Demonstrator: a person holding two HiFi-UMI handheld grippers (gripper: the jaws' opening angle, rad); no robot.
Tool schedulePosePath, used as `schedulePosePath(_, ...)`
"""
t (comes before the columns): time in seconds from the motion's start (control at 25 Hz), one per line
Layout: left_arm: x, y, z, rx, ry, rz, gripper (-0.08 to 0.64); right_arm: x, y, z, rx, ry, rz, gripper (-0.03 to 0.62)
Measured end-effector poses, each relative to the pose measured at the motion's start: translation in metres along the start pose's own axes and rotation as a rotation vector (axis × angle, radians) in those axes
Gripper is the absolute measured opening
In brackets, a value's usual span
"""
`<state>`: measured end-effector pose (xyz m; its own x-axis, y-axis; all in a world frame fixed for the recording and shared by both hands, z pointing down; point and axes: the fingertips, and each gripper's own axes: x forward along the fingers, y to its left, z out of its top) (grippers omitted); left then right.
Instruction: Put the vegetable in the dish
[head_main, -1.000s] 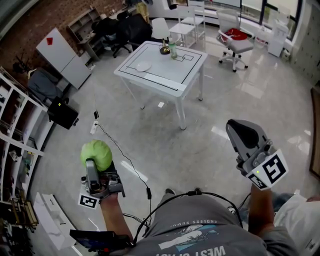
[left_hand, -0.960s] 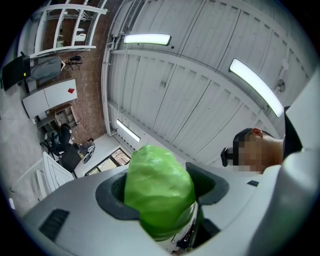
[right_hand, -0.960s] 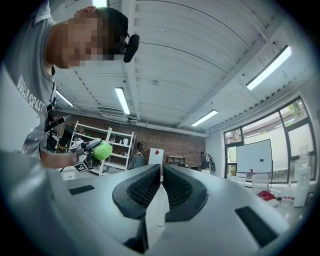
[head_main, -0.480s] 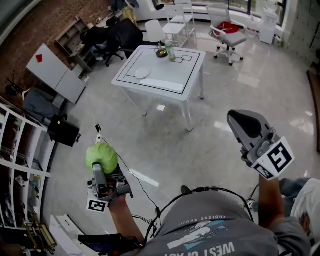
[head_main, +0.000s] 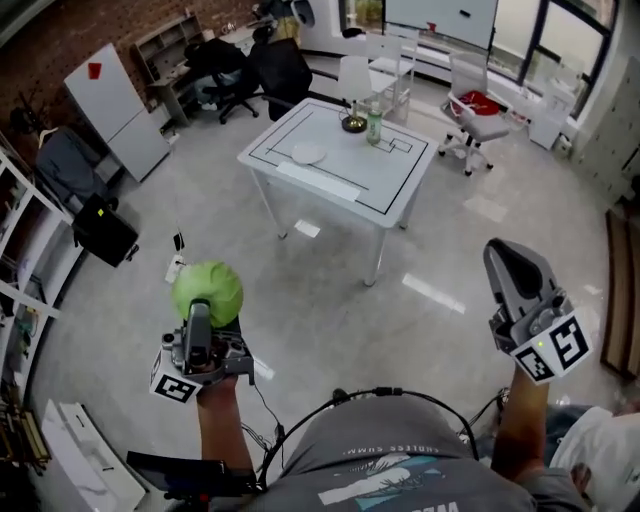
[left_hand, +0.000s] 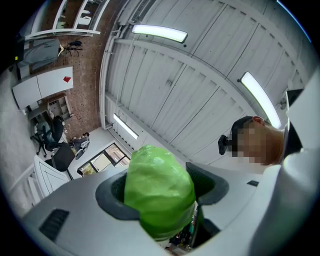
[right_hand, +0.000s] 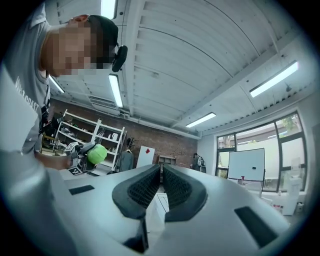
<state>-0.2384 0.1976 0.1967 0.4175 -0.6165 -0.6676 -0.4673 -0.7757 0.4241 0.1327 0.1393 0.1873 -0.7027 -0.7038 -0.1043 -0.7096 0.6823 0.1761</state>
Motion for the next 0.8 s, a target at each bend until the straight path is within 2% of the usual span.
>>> schedulePosePath(0.08,0.007,0.016,0.011,0.011,-0.016,-0.017,0.288,0.023,-0.002,0.007,-0.027,-0.025,0.004,0.009)
schedulePosePath(0.24,-0.010,0.033,0.012,0.018,0.022,0.053,0.288,0.040,0.010,-0.012,0.007,0.025,0.031,0.009)
schedulePosePath(0.4,0.011,0.045,0.010,0.015,0.021,0.040,0.288,0.061,-0.002,-0.007,-0.011,0.009,0.048,0.009)
schedulePosePath(0.56,0.033,0.059,0.005,0.063,0.033,0.045,0.288,0.084,-0.022,-0.012,-0.010,-0.006,0.080,0.009)
schedulePosePath(0.72,0.063,0.073,-0.008,0.059,0.017,0.059,0.288,0.110,-0.050,-0.020,-0.010,-0.026,0.121,0.009)
schedulePosePath(0.8,0.077,0.082,-0.015,0.085,0.015,0.058,0.288,0.123,-0.067,-0.027,-0.010,-0.031,0.142,0.009)
